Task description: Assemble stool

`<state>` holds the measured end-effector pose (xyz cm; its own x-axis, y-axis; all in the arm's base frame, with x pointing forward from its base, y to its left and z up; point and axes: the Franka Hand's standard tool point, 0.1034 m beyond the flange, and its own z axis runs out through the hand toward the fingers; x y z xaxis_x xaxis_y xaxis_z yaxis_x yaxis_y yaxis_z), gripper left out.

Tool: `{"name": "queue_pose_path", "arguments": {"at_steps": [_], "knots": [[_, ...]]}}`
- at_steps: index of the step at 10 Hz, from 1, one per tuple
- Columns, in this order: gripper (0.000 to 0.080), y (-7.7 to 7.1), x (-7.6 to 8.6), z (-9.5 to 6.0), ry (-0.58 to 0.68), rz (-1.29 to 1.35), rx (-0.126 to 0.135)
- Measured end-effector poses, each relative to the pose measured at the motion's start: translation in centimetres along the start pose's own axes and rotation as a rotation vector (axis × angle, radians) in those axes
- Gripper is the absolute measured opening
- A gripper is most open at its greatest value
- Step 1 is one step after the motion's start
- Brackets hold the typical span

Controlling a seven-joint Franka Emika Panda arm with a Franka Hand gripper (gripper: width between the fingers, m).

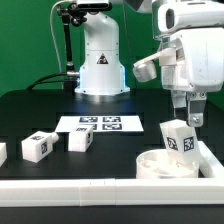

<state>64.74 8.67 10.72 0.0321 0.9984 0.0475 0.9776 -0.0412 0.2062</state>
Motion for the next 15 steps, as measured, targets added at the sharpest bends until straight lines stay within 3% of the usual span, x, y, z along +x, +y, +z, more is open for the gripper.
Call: {"name": "queue_pose_path", "arguments": {"at_steps": [5,9,10,11,15], "knots": [[0.0649,-0.6,-0.1,-0.1,-0.008,-0.090,-0.015],[0.0649,-0.7,-0.4,0.1,-0.012,-0.108,-0.012],[0.0649,-0.4,-0.3,0.4,-0.023,-0.224,-0.013],[0.0649,-0.3,0.0,0.8,-0.032,-0.329,-0.008],[0.0649,-0.9,0.0,1.9,-0.030,-0.327,0.015]]}}
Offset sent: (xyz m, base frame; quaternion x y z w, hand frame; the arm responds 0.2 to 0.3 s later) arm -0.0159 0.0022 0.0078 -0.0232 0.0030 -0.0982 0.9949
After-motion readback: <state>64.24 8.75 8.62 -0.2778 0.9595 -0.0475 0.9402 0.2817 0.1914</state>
